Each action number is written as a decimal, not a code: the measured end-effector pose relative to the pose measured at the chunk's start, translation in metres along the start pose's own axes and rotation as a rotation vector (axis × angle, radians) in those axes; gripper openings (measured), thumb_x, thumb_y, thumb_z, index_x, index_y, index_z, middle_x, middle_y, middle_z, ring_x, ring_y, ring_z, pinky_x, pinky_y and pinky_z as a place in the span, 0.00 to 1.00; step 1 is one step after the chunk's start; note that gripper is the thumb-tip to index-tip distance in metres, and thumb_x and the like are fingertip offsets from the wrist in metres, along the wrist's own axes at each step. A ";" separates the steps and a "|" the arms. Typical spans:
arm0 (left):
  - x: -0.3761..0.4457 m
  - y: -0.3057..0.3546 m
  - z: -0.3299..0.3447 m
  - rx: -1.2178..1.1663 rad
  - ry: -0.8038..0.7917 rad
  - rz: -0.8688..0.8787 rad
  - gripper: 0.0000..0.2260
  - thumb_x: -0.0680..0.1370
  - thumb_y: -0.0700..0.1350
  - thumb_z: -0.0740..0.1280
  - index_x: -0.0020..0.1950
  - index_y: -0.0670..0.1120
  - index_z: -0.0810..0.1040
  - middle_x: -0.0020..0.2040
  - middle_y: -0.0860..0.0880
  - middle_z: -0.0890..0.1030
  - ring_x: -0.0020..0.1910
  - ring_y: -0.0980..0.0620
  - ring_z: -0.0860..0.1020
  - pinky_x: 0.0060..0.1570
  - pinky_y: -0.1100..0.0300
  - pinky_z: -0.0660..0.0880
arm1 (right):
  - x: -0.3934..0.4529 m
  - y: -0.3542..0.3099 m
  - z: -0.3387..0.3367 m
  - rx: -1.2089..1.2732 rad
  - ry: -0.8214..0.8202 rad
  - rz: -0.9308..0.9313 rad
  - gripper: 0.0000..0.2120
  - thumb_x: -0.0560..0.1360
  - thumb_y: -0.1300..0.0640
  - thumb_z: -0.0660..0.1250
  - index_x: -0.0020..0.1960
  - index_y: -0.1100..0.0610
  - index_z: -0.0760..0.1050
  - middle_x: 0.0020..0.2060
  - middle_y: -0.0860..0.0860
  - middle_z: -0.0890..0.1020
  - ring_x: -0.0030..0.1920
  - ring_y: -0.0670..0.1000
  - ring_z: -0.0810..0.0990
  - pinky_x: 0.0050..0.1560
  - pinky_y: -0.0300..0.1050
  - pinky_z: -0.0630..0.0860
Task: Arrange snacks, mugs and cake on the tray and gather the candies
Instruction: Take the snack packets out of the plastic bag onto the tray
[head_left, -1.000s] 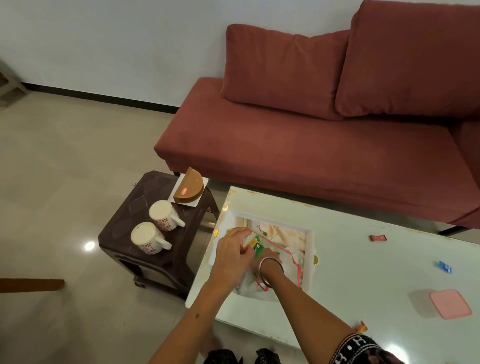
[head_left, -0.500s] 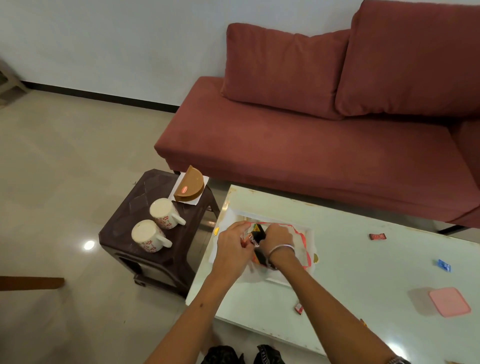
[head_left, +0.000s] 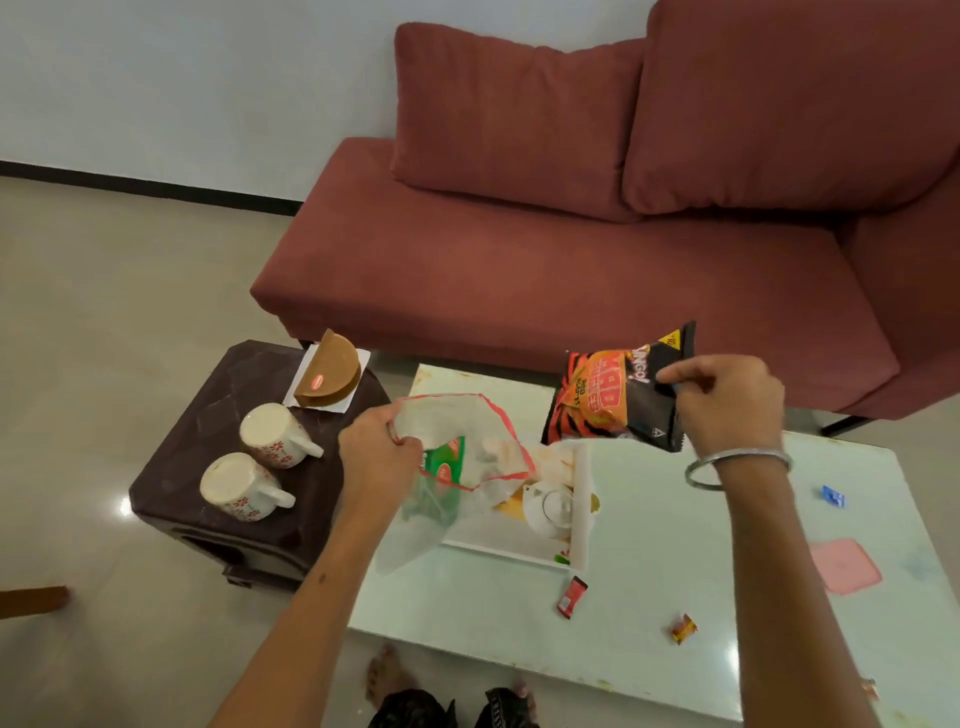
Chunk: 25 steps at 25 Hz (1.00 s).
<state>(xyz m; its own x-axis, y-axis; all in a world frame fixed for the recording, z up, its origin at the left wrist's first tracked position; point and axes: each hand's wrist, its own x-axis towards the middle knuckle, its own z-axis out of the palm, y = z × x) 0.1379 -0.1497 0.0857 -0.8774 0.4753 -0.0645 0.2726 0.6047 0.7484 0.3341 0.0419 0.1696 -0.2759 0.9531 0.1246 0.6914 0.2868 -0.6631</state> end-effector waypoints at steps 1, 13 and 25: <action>0.003 0.000 0.000 0.007 0.002 0.004 0.18 0.70 0.34 0.67 0.59 0.43 0.79 0.49 0.42 0.83 0.44 0.48 0.79 0.45 0.61 0.75 | 0.002 0.016 0.020 -0.019 -0.004 0.048 0.13 0.69 0.69 0.63 0.44 0.58 0.84 0.43 0.60 0.85 0.46 0.62 0.81 0.47 0.43 0.74; 0.010 -0.022 0.002 0.118 -0.054 0.075 0.21 0.69 0.34 0.70 0.62 0.43 0.76 0.37 0.50 0.77 0.30 0.59 0.72 0.33 0.75 0.65 | -0.021 0.200 0.186 -0.215 -0.691 0.417 0.12 0.71 0.68 0.64 0.51 0.61 0.82 0.53 0.59 0.83 0.53 0.61 0.79 0.54 0.45 0.74; -0.011 -0.006 0.033 0.105 -0.193 0.061 0.22 0.72 0.35 0.69 0.65 0.44 0.74 0.42 0.44 0.81 0.28 0.58 0.74 0.32 0.74 0.68 | 0.018 0.151 0.137 -0.081 -0.373 0.471 0.09 0.72 0.55 0.66 0.47 0.59 0.81 0.45 0.59 0.84 0.50 0.60 0.81 0.51 0.48 0.75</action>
<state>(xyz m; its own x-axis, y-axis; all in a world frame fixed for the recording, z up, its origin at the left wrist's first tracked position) 0.1589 -0.1379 0.0605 -0.7687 0.6208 -0.1540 0.3716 0.6295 0.6824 0.3423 0.0889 -0.0292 -0.1329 0.8853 -0.4456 0.8406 -0.1375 -0.5239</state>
